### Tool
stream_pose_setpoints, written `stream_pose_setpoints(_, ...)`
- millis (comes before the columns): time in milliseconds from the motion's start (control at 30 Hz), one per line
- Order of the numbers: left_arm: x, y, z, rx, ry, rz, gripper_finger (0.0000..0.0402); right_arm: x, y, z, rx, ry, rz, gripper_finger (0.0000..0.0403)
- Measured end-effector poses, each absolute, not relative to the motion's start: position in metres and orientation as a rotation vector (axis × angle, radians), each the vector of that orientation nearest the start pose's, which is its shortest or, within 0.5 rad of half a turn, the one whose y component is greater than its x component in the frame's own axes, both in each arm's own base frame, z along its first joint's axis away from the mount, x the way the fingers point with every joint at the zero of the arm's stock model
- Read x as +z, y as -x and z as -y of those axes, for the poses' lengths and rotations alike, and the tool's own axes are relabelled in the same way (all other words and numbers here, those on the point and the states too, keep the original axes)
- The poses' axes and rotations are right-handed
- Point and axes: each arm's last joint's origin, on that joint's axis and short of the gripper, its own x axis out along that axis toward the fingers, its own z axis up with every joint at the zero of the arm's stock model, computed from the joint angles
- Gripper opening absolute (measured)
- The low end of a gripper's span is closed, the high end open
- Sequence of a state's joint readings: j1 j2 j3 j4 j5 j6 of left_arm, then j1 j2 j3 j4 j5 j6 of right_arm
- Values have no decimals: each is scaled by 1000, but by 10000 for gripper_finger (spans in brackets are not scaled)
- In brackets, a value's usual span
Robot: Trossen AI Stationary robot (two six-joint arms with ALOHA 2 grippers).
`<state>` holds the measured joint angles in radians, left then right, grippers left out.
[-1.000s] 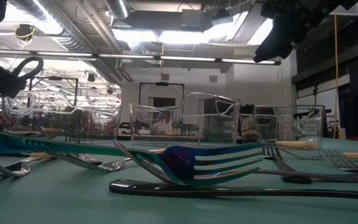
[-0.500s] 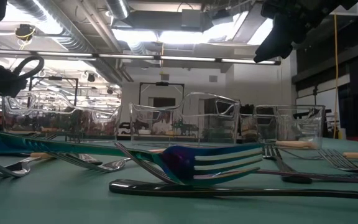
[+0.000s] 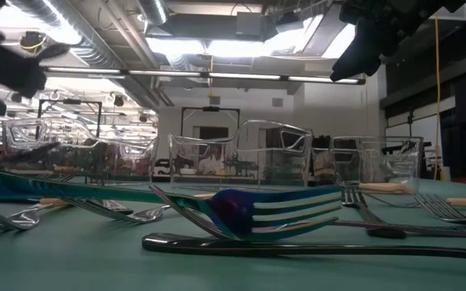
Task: Sort silverware by color (type)
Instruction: Put the black fork into the left transparent bin
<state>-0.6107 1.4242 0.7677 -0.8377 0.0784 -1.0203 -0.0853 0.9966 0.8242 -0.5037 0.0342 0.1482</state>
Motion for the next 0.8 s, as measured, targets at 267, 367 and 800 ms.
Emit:
stream_pose_setpoints(267, 203, -205, 135, 199, 457, -1399, 3, 282, -203, 18, -165, -160, -667, 143)
stream_pose_setpoints(367, 220, -218, 133, 198, 440, -1301, 3, 282, -203, 18, -165, -161, -667, 143)
stream_pose_setpoints(800, 280, -258, 83, 263, 370, -1122, 13, 282, -203, 18, -166, -163, -666, 143)
